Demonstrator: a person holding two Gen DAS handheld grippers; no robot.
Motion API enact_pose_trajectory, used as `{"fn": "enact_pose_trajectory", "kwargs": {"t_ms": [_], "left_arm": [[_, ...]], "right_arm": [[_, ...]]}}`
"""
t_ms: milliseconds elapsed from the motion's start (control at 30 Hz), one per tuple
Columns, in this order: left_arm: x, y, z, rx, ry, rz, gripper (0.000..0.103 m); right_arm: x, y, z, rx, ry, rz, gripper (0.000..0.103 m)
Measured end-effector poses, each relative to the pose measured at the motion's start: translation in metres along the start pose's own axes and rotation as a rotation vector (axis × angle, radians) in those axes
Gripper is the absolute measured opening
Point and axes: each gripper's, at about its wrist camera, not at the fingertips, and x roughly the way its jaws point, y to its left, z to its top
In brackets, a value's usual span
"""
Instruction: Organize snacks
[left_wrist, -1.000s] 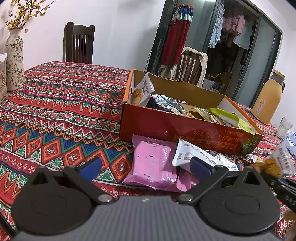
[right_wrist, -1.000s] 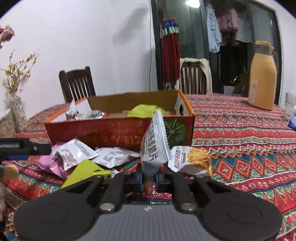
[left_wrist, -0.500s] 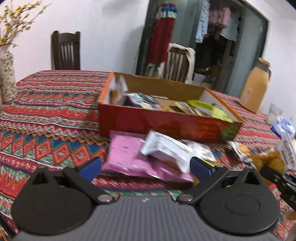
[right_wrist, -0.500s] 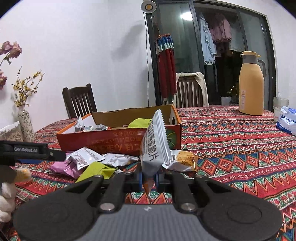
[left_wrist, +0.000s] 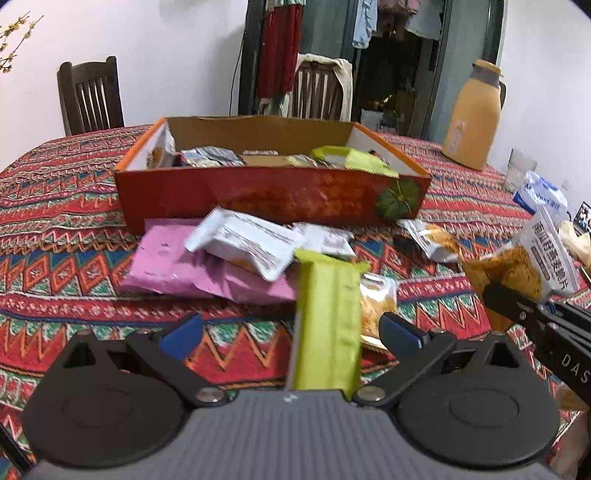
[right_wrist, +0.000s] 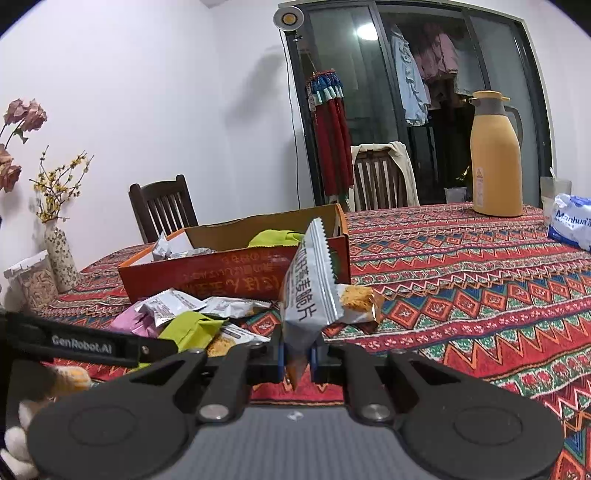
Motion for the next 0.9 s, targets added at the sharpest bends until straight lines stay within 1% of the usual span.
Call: {"fn": "enact_pose_trajectory", "kwargs": {"t_ms": [133, 233, 300, 400, 433, 533, 633, 667, 700, 900], "left_arm": [[0.004, -0.009, -0.005, 0.015, 0.024, 0.003, 0.103], [0.005, -0.014, -0.007, 0.024, 0.035, 0.0, 0.097], [0.005, -0.017, -0.008, 0.029, 0.041, -0.003, 0.089], [0.009, -0.019, -0.01, 0.026, 0.073, -0.021, 0.083], [0.009, -0.02, -0.01, 0.028, 0.07, -0.017, 0.083], [0.008, -0.021, -0.011, 0.026, 0.067, -0.019, 0.072], [0.005, -0.022, -0.011, 0.029, 0.064, -0.02, 0.055], [0.004, -0.023, -0.011, 0.029, 0.06, -0.019, 0.044], [0.004, -0.022, -0.012, 0.027, 0.057, -0.024, 0.04], [-0.003, -0.021, -0.017, 0.025, 0.032, -0.015, 0.039]], "right_arm": [[-0.003, -0.006, -0.003, 0.012, -0.004, 0.009, 0.012], [-0.006, -0.01, -0.005, 0.017, -0.005, 0.015, 0.012], [-0.008, -0.011, -0.006, 0.021, -0.005, 0.018, 0.012], [-0.01, -0.013, -0.007, 0.025, -0.006, 0.022, 0.012], [-0.011, -0.013, -0.007, 0.026, -0.007, 0.024, 0.012], [-0.013, -0.013, -0.009, 0.026, -0.007, 0.028, 0.012], [-0.014, -0.012, -0.011, 0.024, -0.001, 0.033, 0.012], [-0.014, -0.012, -0.012, 0.025, 0.001, 0.034, 0.012], [-0.014, -0.011, -0.013, 0.027, 0.002, 0.035, 0.012], [-0.011, -0.005, -0.022, 0.021, 0.023, 0.039, 0.012]]}}
